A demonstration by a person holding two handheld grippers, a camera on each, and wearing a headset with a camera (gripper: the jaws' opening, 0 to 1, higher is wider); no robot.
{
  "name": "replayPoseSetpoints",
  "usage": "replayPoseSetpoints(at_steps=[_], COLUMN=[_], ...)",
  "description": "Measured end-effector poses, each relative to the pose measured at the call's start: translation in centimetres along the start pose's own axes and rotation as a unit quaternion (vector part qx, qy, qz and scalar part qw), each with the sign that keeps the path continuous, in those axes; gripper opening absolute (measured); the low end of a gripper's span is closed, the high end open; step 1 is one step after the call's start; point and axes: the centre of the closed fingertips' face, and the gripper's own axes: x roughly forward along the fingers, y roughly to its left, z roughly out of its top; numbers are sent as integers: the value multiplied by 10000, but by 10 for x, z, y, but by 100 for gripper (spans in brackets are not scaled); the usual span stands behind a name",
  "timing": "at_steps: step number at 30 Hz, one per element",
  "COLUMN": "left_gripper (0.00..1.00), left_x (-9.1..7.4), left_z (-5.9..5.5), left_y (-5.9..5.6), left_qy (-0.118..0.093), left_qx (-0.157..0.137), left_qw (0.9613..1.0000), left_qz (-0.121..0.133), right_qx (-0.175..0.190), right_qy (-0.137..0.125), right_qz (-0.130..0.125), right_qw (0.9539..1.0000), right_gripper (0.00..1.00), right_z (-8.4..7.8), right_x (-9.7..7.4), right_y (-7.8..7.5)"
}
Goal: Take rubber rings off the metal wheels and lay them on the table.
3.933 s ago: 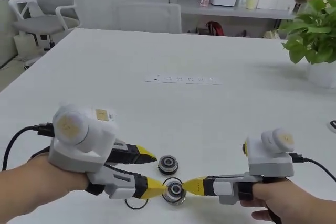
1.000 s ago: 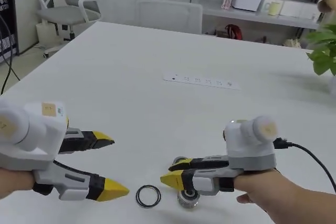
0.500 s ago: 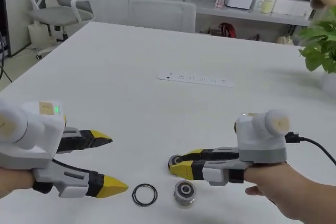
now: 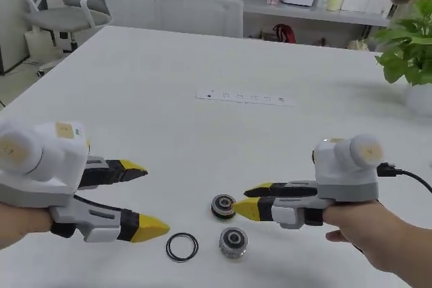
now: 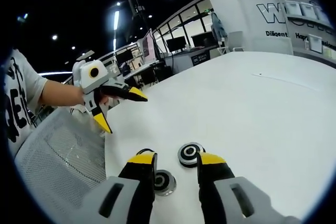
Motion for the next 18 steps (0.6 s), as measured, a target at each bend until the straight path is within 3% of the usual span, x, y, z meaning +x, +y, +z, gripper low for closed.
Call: replayPoseSetpoints(at_steps=[18], left_gripper=[64], left_x=[30], left_z=[4], left_y=[13], left_qy=[60], left_qx=[-23], left_qw=[10000], left_qz=[-46], right_qx=[-211], right_qy=[281], right_qz=[-213], right_qw=[9992], right_gripper=[28], right_z=[-18], right_x=[-1], right_y=[-21])
